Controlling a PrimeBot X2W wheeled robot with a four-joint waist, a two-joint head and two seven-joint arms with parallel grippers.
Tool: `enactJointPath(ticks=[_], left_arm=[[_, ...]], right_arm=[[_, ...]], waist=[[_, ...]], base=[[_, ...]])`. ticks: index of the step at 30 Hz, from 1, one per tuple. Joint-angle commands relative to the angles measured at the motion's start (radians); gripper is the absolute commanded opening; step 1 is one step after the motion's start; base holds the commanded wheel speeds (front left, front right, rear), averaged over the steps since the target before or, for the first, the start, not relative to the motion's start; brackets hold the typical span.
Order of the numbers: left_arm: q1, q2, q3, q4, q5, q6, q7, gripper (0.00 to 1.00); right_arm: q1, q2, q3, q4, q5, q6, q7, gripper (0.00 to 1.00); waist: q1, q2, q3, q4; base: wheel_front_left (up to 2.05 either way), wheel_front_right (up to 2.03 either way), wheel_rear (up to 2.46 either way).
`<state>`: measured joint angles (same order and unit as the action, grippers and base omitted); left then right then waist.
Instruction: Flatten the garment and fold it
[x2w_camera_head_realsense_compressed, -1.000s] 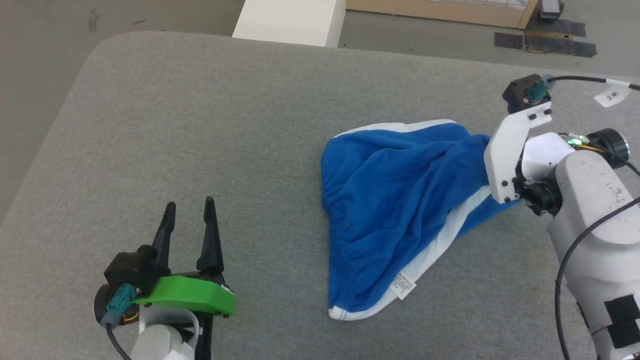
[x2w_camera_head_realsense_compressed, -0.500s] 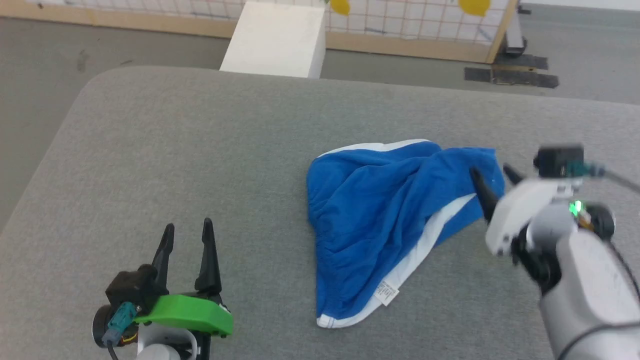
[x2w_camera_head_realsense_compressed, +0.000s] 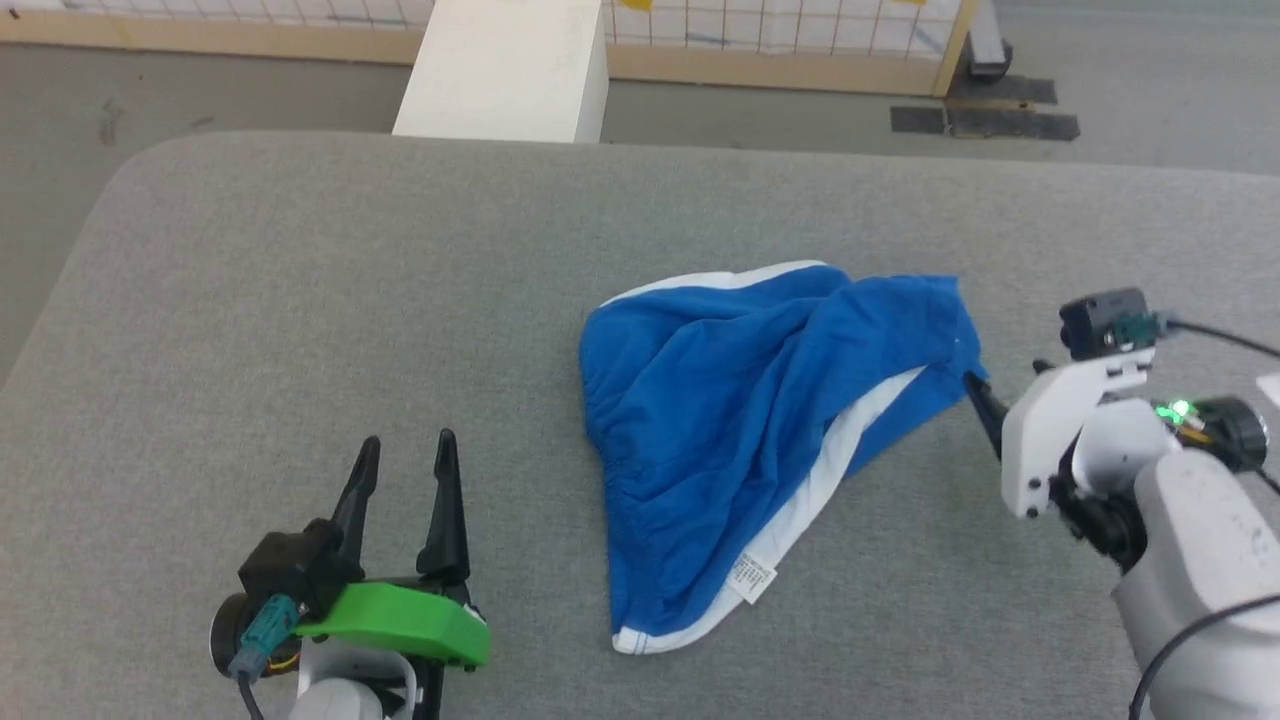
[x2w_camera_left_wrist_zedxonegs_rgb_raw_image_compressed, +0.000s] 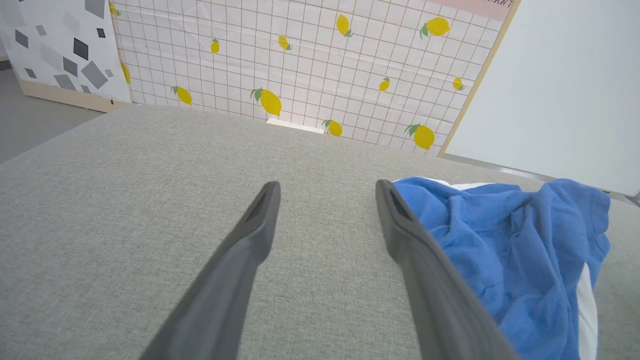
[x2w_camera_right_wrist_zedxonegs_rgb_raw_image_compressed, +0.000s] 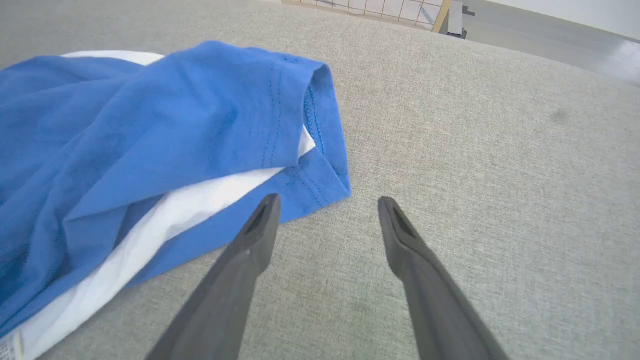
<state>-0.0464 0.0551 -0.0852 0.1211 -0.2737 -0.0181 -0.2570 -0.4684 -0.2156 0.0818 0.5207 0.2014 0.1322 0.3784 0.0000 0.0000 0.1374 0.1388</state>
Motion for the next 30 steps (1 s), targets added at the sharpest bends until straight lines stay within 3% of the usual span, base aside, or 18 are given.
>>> enactJointPath(ticks=[1,13,14,15,16,17,25,30], left_arm=[[-0.019,-0.004,-0.002,0.001,0.004,-0.005,-0.005,1.0],[-0.037,-0.005,-0.012,0.012,-0.011,0.004,-0.005,1.0],[-0.037,-0.005,-0.012,0.012,-0.012,0.006,-0.005,1.0],[-0.038,-0.005,-0.012,0.012,-0.013,0.007,-0.005,1.0],[-0.04,-0.005,-0.013,0.014,-0.014,0.008,-0.005,1.0],[-0.042,-0.005,-0.013,0.014,-0.015,0.009,-0.005,1.0],[-0.04,-0.005,-0.008,0.025,-0.02,0.01,-0.005,1.0],[-0.024,-0.005,-0.013,0.034,-0.028,0.01,-0.005,1.0]], right_arm=[[-0.034,-0.007,0.011,0.019,-0.012,-0.002,0.004,1.0],[-0.15,-0.033,0.111,0.172,-0.001,-0.002,-0.028,1.0],[-0.156,-0.033,0.113,0.183,0.002,-0.002,-0.032,0.96],[-0.161,-0.034,0.117,0.19,0.003,-0.002,-0.034,0.39],[-0.166,-0.033,0.122,0.198,0.007,-0.002,-0.039,0.27],[-0.17,-0.033,0.126,0.203,0.01,-0.002,-0.042,0.0],[-0.166,-0.036,0.155,0.2,0.066,-0.002,-0.1,0.0],[-0.058,-0.054,0.102,0.109,0.134,-0.002,-0.165,0.0]], waist=[[0.0,0.0,0.036,0.027],[0.0,0.0,0.081,0.055],[0.0,0.0,0.083,0.054],[0.0,0.0,0.084,0.052],[0.0,0.0,0.084,0.051],[0.0,0.0,0.084,0.048],[0.0,0.0,0.051,0.01],[0.0,0.0,0.012,-0.002]], base=[[0.0,0.0,0.0],[0.0,0.0,0.0],[0.0,0.0,0.0],[0.0,0.0,0.0],[0.0,0.0,0.0],[0.0,0.0,0.0],[0.0,0.0,0.0],[0.0,0.0,0.0]])
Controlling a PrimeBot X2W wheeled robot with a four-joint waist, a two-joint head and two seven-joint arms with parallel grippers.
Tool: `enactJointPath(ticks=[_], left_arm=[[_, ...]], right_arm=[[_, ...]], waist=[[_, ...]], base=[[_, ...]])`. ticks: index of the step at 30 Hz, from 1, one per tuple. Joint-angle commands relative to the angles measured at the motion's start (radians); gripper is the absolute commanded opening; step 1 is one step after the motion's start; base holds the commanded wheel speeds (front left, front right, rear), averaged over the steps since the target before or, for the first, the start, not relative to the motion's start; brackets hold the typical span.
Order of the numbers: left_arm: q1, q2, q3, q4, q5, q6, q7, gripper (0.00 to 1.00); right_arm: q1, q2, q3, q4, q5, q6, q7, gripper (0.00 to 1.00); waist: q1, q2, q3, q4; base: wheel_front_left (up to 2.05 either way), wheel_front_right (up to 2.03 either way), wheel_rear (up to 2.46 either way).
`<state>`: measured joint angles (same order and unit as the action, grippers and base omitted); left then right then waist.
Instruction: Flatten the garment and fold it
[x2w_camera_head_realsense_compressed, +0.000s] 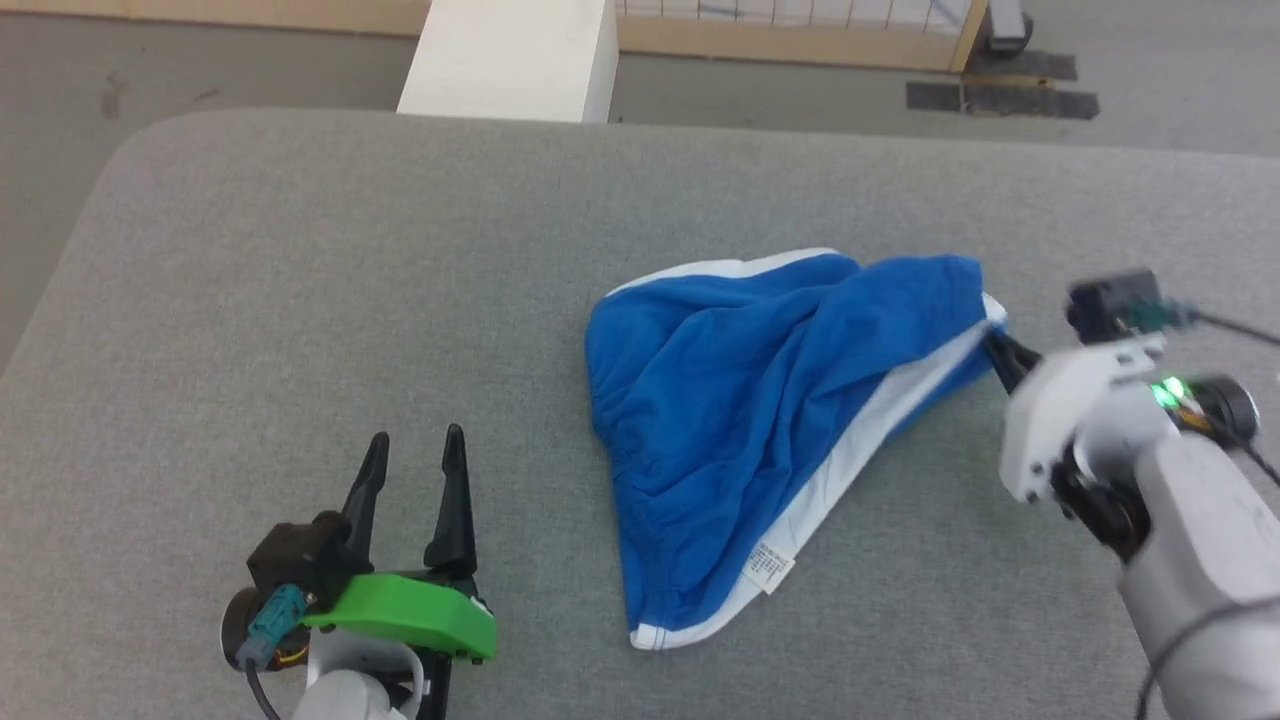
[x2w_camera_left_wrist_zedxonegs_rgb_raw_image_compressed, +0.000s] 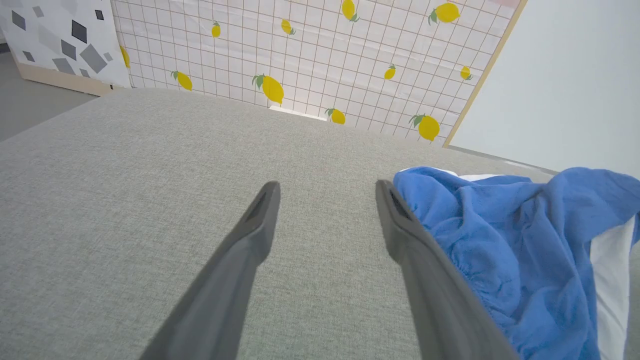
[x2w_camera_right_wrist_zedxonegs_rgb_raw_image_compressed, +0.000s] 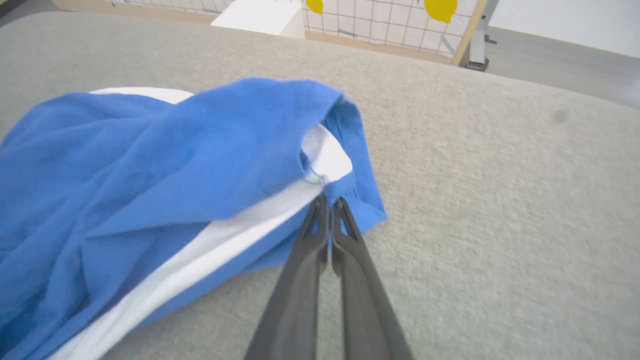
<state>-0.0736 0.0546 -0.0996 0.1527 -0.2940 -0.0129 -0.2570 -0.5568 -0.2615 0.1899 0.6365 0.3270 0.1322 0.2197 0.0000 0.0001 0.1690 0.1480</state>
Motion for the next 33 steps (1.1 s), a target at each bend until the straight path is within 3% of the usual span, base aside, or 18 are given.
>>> enactJointPath(ticks=[1,6,12,13,14,19,22,30,33], left_arm=[[0.007,-0.004,0.002,0.003,-0.008,0.006,-0.005,1.0],[0.029,-0.004,-0.001,0.005,-0.011,0.007,-0.005,1.0],[0.044,-0.004,-0.003,0.01,-0.016,0.008,-0.005,1.0],[0.049,-0.004,-0.003,0.014,-0.018,0.008,-0.005,1.0],[0.052,-0.004,-0.004,0.018,-0.018,0.008,-0.005,1.0],[0.065,-0.003,-0.021,0.024,-0.027,0.003,0.025,1.0],[0.08,-0.003,-0.045,-0.006,-0.035,0.003,0.101,1.0],[0.122,-0.003,-0.208,-0.068,-0.069,0.016,0.553,1.0],[0.114,-0.001,-0.253,-0.062,-0.074,0.025,0.675,1.0]], right_arm=[[0.063,-0.013,-0.021,-0.029,0.017,-0.002,-0.01,0.0],[0.3,-0.003,-0.145,-0.157,0.051,-0.002,0.038,0.0],[0.524,0.094,-0.272,-0.299,0.023,-0.002,0.145,0.0],[0.561,0.128,-0.3,-0.34,0.007,-0.002,0.178,0.34],[0.572,0.143,-0.318,-0.37,0.001,-0.002,0.181,1.0],[0.581,0.183,-0.411,-0.512,-0.019,-0.002,0.152,1.0],[0.581,0.195,-0.467,-0.587,-0.039,-0.002,0.146,1.0],[0.607,0.21,-0.504,-0.693,-0.063,-0.002,0.197,1.0],[0.61,0.211,-0.488,-0.698,-0.04,-0.002,0.199,1.0]], waist=[[0.0,-0.0001,-0.027,-0.014],[0.0,-0.0001,-0.05,-0.02],[0.0,-0.0001,-0.061,-0.03],[0.0,-0.0001,-0.068,-0.035],[0.0,-0.0001,-0.071,-0.038],[0.0,-0.0001,-0.091,-0.051],[0.0,-0.0001,-0.104,-0.056],[0.0,-0.0001,-0.11,-0.055],[0.0,-0.0001,-0.1,-0.062]], base=[[0.0,0.0,0.0],[0.0,0.0,0.0],[0.0,0.0,0.0],[0.0,0.0,0.0],[0.0,0.0,0.0],[0.0,0.0,0.0],[0.0,0.0,0.0],[0.0,0.0,0.0],[0.0,0.0,0.0]])
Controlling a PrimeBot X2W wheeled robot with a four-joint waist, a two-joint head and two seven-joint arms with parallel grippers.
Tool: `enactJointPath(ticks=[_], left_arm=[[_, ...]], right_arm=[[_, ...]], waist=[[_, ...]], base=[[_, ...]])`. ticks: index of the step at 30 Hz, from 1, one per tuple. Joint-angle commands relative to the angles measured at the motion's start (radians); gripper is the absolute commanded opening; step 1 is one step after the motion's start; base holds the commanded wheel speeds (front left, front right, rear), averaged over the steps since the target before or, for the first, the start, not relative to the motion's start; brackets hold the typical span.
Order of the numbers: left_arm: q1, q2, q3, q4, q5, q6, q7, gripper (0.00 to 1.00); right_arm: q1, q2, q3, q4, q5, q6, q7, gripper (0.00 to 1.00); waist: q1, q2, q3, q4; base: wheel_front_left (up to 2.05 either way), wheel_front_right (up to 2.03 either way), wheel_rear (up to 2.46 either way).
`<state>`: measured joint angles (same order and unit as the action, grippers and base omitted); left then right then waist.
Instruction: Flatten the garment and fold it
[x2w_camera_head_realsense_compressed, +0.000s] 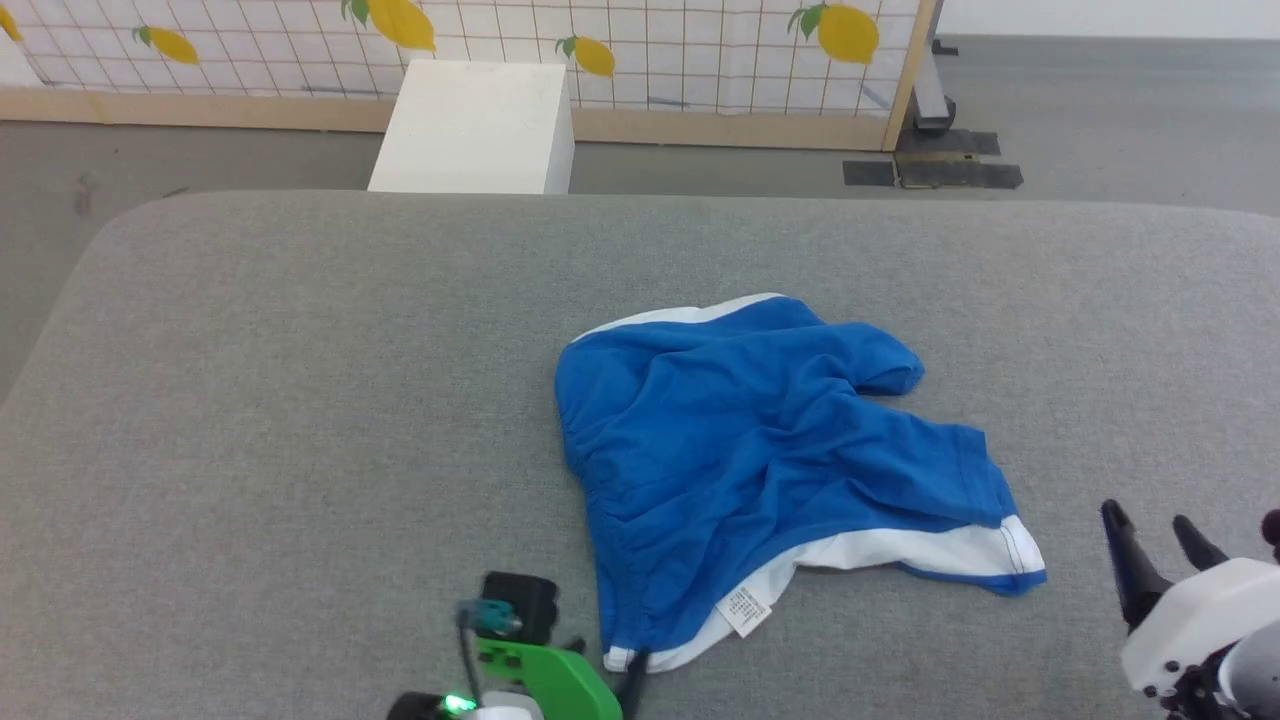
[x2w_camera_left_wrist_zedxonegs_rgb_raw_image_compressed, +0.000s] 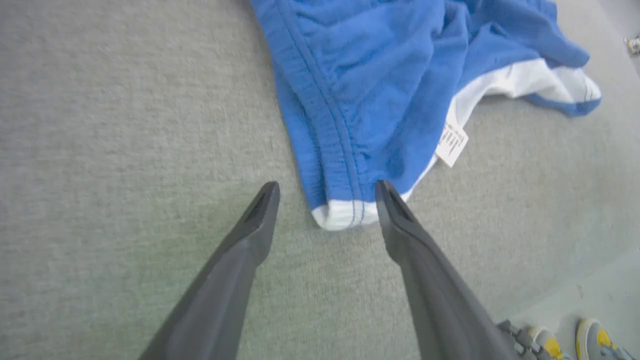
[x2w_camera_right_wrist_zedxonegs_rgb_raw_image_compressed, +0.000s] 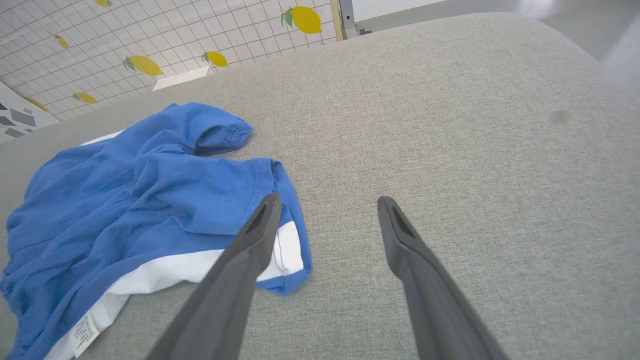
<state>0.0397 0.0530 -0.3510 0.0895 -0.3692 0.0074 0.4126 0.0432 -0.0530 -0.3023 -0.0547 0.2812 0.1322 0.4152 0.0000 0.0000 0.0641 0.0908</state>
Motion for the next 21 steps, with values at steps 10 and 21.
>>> enactJointPath(ticks=[10,21], left_arm=[[-0.055,0.001,-0.014,0.11,-0.002,0.06,0.037,1.0],[-0.069,-0.001,-0.029,0.114,-0.073,0.04,0.001,0.0]], right_arm=[[0.003,0.003,0.038,-0.001,0.023,-0.002,-0.004,1.0],[0.0,0.003,0.057,0.024,-0.008,-0.002,0.04,1.0]], waist=[[0.0,0.0,0.035,-0.043],[0.0,0.0,0.045,-0.027]], base=[[0.0,0.0,0.0],[0.0,0.0,0.0]])
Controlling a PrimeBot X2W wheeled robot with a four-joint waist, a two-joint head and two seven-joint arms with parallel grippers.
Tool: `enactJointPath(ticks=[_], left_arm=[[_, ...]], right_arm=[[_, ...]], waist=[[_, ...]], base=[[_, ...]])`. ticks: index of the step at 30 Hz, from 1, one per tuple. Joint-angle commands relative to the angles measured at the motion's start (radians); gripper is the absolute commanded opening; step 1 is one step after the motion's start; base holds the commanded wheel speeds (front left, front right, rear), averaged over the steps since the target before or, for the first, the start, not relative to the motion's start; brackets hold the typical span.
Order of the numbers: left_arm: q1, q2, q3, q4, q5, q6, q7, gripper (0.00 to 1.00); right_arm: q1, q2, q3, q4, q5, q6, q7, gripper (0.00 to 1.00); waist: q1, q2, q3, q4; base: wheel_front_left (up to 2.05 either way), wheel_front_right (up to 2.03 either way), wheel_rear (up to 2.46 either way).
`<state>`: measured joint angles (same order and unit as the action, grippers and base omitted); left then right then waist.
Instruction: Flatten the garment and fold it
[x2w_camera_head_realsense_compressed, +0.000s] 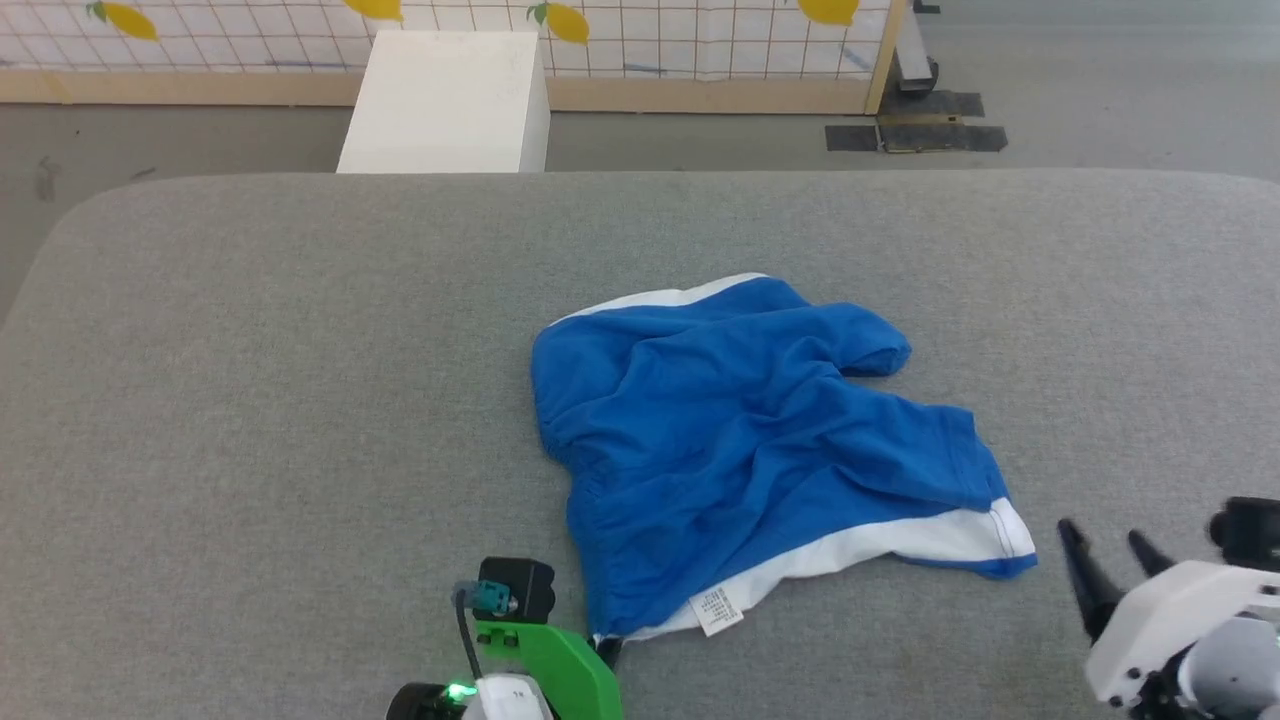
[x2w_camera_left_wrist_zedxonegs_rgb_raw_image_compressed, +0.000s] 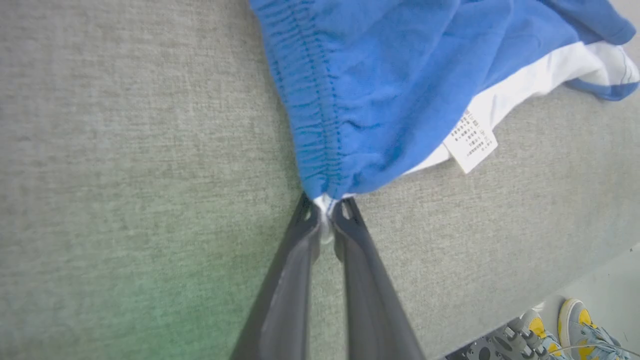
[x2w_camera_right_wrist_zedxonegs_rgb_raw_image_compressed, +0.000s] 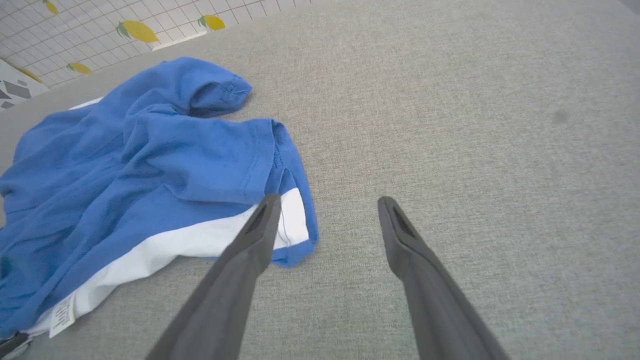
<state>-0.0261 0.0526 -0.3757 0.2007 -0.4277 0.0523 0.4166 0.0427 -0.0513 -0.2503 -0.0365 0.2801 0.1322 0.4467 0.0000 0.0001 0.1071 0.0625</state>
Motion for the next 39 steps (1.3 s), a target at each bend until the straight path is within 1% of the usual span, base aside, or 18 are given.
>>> enactJointPath(ticks=[1,5,8,9,15,16,17,18,24,28,31,35,37,39], left_arm=[[-0.004,-0.001,0.0,-0.014,-0.019,-0.003,-0.011,0.0],[0.002,0.001,0.006,-0.085,-0.027,0.006,-0.023,0.0],[0.007,0.007,0.003,-0.123,-0.026,0.013,-0.01,0.0],[0.01,0.012,-0.004,-0.153,-0.025,0.017,0.007,0.0],[0.011,0.012,-0.013,-0.169,-0.027,0.02,0.011,0.0],[0.011,0.012,-0.014,-0.17,-0.028,0.021,0.01,0.0],[0.01,0.012,-0.016,-0.17,-0.029,0.023,0.009,0.0],[0.009,0.012,-0.017,-0.171,-0.029,0.023,0.008,0.0],[0.005,0.014,-0.021,-0.173,-0.03,0.024,0.006,0.0],[-0.003,0.013,-0.006,-0.191,-0.048,0.021,-0.013,0.0],[-0.041,0.022,0.029,-0.231,-0.075,0.01,-0.028,0.0],[-0.176,0.08,0.094,-0.294,-0.09,-0.02,-0.004,0.0],[-0.276,0.12,0.131,-0.309,-0.09,-0.032,0.023,0.0],[-0.388,0.152,0.17,-0.306,-0.099,-0.038,0.056,0.0]], right_arm=[[-0.006,0.001,0.016,0.012,-0.031,-0.002,0.042,1.0],[-0.076,-0.005,0.065,0.038,-0.105,-0.002,0.171,1.0],[-0.145,-0.039,0.104,0.076,-0.143,-0.002,0.25,1.0],[-0.219,-0.085,0.139,0.147,-0.166,-0.002,0.328,1.0],[-0.255,-0.117,0.2,0.202,-0.139,-0.002,0.367,1.0],[-0.255,-0.119,0.206,0.205,-0.135,-0.002,0.366,0.88],[-0.256,-0.124,0.219,0.209,-0.124,-0.002,0.364,0.05],[-0.256,-0.127,0.224,0.21,-0.121,-0.002,0.361,0.0],[-0.256,-0.132,0.241,0.188,-0.104,-0.002,0.321,0.0],[-0.256,-0.133,0.242,0.143,-0.065,-0.002,0.293,0.0],[-0.278,-0.123,0.229,0.086,0.018,-0.002,0.293,0.0],[-0.37,-0.135,0.214,-0.006,0.154,-0.002,0.347,0.0],[-0.443,-0.155,0.214,-0.045,0.201,-0.002,0.388,0.0],[-0.533,-0.154,0.203,-0.06,0.253,-0.002,0.429,0.0]], waist=[[0.0,-0.0001,0.006,0.001],[0.0,-0.0001,0.019,-0.001],[0.0,-0.0001,0.032,0.004],[0.0,-0.0001,0.048,0.017],[0.0,-0.0001,0.063,0.03],[0.0,-0.0001,0.065,0.03],[0.0,-0.0001,0.067,0.029],[0.0,-0.0001,0.067,0.028],[0.0,-0.0001,0.062,0.017],[0.0,-0.0001,0.056,0.012],[0.0,-0.0001,0.051,0.01],[0.0,-0.0001,0.048,0.009],[0.0,-0.0001,0.051,0.008],[0.0,-0.0001,0.06,0.003]], base=[[0.0,0.0,0.0],[0.0,0.0,0.0],[0.0,0.0,0.0],[0.0,0.0,0.0],[0.0,0.0,0.0],[0.0,0.0,0.0],[0.0,0.0,0.0],[0.0,0.0,0.0],[0.0,0.0,0.0],[0.0,0.0,0.0],[0.0,0.0,0.0],[0.0,0.0,0.0],[0.0,0.0,0.0],[0.0,0.0,0.0]])
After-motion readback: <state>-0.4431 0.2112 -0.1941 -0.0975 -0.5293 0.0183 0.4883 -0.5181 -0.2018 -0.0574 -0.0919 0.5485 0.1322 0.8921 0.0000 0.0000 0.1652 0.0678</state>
